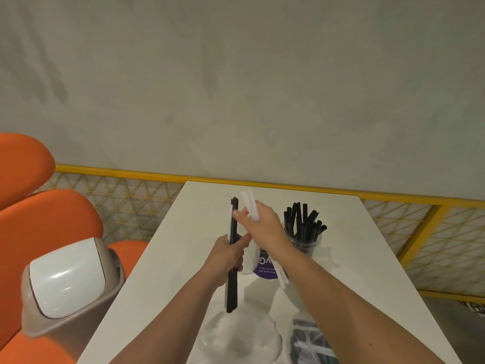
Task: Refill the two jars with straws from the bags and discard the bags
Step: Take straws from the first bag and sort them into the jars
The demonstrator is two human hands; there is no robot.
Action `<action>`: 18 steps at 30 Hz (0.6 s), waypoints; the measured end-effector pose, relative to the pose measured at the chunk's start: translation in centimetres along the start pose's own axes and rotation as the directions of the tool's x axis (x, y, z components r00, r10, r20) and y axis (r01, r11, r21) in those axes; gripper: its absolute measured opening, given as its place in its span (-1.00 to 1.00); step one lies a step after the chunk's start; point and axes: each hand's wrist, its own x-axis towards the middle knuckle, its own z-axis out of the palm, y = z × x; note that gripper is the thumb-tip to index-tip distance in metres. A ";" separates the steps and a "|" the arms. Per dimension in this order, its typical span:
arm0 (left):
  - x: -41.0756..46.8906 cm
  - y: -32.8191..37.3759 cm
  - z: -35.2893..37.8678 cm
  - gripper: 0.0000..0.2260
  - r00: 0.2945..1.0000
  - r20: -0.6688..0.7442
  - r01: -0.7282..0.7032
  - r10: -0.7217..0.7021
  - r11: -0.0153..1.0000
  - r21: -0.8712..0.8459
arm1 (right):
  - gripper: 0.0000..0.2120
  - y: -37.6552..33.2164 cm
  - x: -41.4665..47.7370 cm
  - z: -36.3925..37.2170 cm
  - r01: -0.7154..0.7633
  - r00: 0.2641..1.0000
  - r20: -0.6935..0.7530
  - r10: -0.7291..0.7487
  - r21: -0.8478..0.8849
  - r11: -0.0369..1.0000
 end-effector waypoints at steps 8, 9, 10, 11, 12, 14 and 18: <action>0.2 -0.5 1.0 -0.95 0.976 -0.101 -0.165 0.195 0.955 0.245 | -0.76 0.5 0.3 1.8 0.020 1.000 -0.018 -0.025 -0.234 0.972; 0.2 -0.5 1.0 -0.97 0.974 -0.110 -0.166 0.197 0.956 0.241 | -0.78 0.5 0.5 1.7 0.016 1.000 0.002 -0.016 -0.225 0.974; 0.3 -0.6 0.9 -0.97 0.974 -0.119 -0.160 0.191 0.959 0.233 | -0.78 0.5 0.6 1.6 0.006 1.000 0.027 0.000 -0.210 0.978; 0.3 -0.6 0.8 -0.96 0.975 -0.125 -0.151 0.182 0.963 0.224 | -0.76 0.5 0.7 1.5 -0.010 0.998 0.053 0.021 -0.197 0.980; 0.4 -0.7 0.8 -0.94 0.977 -0.127 -0.142 0.173 0.965 0.220 | -0.75 0.6 0.8 1.5 -0.029 0.996 0.075 0.044 -0.188 0.982; 0.4 -0.8 0.8 -0.91 0.979 -0.127 -0.131 0.160 0.968 0.212 | -0.77 0.7 0.8 1.4 -0.065 0.991 0.100 0.085 -0.186 0.980; 0.4 -1.0 0.9 -0.89 0.980 -0.119 -0.134 0.158 0.973 0.188 | -0.88 0.8 0.9 1.5 -0.087 0.988 0.108 0.111 -0.208 0.974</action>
